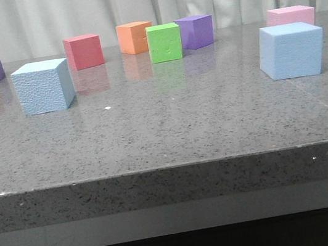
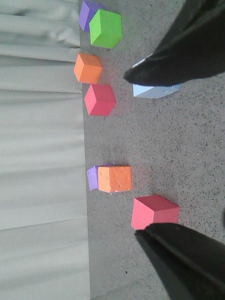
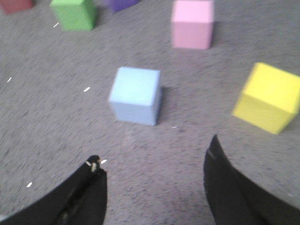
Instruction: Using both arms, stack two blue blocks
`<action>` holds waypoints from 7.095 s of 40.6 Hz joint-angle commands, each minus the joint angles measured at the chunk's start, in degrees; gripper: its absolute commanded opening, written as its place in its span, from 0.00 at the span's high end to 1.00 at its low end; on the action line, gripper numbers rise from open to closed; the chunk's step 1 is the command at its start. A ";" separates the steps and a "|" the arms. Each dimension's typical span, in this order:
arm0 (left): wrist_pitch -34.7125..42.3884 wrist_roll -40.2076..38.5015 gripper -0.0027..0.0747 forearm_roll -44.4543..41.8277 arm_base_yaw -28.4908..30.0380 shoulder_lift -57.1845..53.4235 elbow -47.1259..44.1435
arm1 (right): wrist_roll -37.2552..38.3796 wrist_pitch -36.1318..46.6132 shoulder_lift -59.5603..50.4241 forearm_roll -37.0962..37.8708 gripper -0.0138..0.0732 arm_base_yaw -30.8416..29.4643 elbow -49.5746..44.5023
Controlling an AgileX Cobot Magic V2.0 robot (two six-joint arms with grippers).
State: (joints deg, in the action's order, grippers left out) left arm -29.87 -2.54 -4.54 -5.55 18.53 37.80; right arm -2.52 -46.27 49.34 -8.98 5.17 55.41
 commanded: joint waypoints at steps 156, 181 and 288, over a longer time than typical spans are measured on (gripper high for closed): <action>4.07 -0.16 0.21 -0.26 0.14 1.05 1.68 | 46.97 1.67 55.47 25.32 0.12 26.00 38.74; 4.07 -0.16 0.21 -0.26 0.14 1.05 1.68 | 8.03 -14.38 32.97 15.58 0.12 23.05 34.37; -7.73 -6.99 0.21 -1.50 -21.03 61.43 38.41 | -3.56 -3.82 -13.55 6.17 0.12 18.14 -2.59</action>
State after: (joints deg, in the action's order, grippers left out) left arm -35.90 -3.06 -3.29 -26.19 76.87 69.97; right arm -5.47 -53.60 35.81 -2.62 23.61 51.50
